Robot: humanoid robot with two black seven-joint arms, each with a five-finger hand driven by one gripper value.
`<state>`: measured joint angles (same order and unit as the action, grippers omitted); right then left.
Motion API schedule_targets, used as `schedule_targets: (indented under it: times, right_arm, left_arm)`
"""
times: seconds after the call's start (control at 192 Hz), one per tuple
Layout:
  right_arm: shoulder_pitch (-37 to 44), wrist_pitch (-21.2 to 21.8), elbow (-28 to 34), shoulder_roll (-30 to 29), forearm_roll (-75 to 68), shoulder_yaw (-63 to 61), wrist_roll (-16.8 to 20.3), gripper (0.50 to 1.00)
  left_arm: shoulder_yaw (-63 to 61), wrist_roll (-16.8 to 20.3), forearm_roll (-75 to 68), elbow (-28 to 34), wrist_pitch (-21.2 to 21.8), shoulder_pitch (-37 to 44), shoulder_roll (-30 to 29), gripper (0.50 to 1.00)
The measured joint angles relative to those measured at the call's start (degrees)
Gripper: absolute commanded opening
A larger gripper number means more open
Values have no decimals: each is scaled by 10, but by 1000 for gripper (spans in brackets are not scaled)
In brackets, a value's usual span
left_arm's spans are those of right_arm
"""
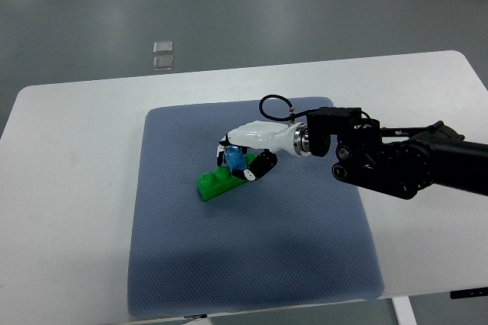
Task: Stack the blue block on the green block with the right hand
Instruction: 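Lower the blue block onto the green block's studs with the right hand, then open the right hand and release the blue block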
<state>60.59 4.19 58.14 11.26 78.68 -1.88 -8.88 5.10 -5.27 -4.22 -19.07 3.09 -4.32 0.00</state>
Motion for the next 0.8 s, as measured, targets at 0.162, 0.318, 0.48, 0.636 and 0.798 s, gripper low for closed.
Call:
schedule_targets:
  times: [0.162,0.318,0.48,0.636,0.798]
  right_arm:
    - [-3,-4,-4,-1,3,0,0,578]
    - [-4,-4,-5,2,3,0,0,654]
    - [-5,-2,-3,3,-6,-18,0,913]
    - [-7,6,3,3,-11,-36,-1,915]
    - [-3,8,9,5,-12,-47,-1,921]
  left_arm:
    - [0,0,0,0,0,0,0,1000]
    - [0,0,0,0,0,0,0,1000]
    - [0,0,0,0,0,0,0,1000]
    - [0,0,0,0,0,0,0,1000]
    - [0,0,0,0,0,0,0,1000]
